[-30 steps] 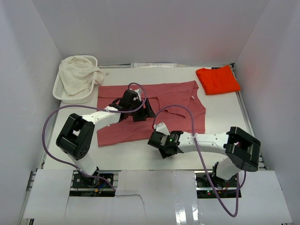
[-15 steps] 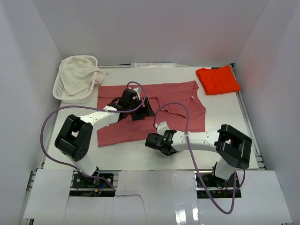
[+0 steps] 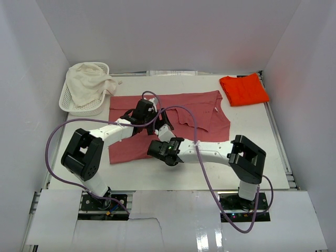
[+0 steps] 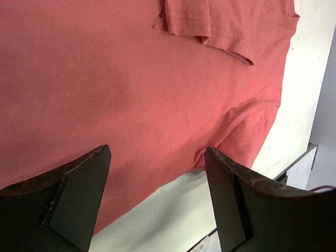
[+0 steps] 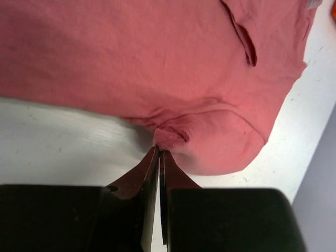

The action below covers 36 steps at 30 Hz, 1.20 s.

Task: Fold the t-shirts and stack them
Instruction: Grap the side of the flattened tshirt closest away from the robot with both arms

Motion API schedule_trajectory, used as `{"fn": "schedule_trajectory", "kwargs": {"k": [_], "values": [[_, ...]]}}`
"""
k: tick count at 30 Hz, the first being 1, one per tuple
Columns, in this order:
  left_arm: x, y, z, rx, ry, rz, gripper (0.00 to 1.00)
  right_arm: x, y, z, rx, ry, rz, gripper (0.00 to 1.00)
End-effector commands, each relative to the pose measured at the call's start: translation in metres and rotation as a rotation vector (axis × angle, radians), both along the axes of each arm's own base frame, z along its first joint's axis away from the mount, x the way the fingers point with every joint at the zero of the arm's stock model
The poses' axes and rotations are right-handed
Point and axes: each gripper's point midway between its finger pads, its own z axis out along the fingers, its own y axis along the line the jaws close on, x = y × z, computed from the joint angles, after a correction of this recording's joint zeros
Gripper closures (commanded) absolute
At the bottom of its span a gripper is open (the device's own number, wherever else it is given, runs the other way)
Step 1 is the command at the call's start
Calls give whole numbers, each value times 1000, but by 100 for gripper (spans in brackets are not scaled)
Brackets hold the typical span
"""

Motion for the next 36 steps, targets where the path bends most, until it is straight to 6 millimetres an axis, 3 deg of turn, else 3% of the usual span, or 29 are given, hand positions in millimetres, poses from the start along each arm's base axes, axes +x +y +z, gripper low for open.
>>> {"fn": "schedule_trajectory", "kwargs": {"k": [1,4,5,7,9,12,16,20,22,28,33,36], "values": [[2,0,24,-21,-61,-6,16,20,7,13,-86,-111,37,92],[2,2,22,-12,-62,-3,16,28,11,13,-114,-147,58,91],[1,2,22,-9,-60,-4,16,30,9,12,-122,-155,44,82],[1,2,22,-9,-60,-4,16,31,7,14,-110,-158,20,74],[0,3,21,-6,-59,-4,16,24,2,13,-70,-132,0,63],[1,4,21,-1,-63,-2,16,16,-2,19,17,-108,-22,58],[1,3,21,-5,-63,-7,16,-4,-13,11,117,-33,-84,48],[1,3,20,-3,-61,-9,16,-26,-32,3,170,12,-130,51],[1,3,21,-3,-63,-8,16,-37,-31,4,239,43,-136,52],[1,3,26,-9,-74,-9,16,-64,-48,-9,233,103,-182,55],[1,4,26,-6,-76,-8,16,-77,-51,-20,239,119,-197,55],[0,4,24,-3,-75,-10,16,-75,-51,-32,210,103,-211,55]]}}
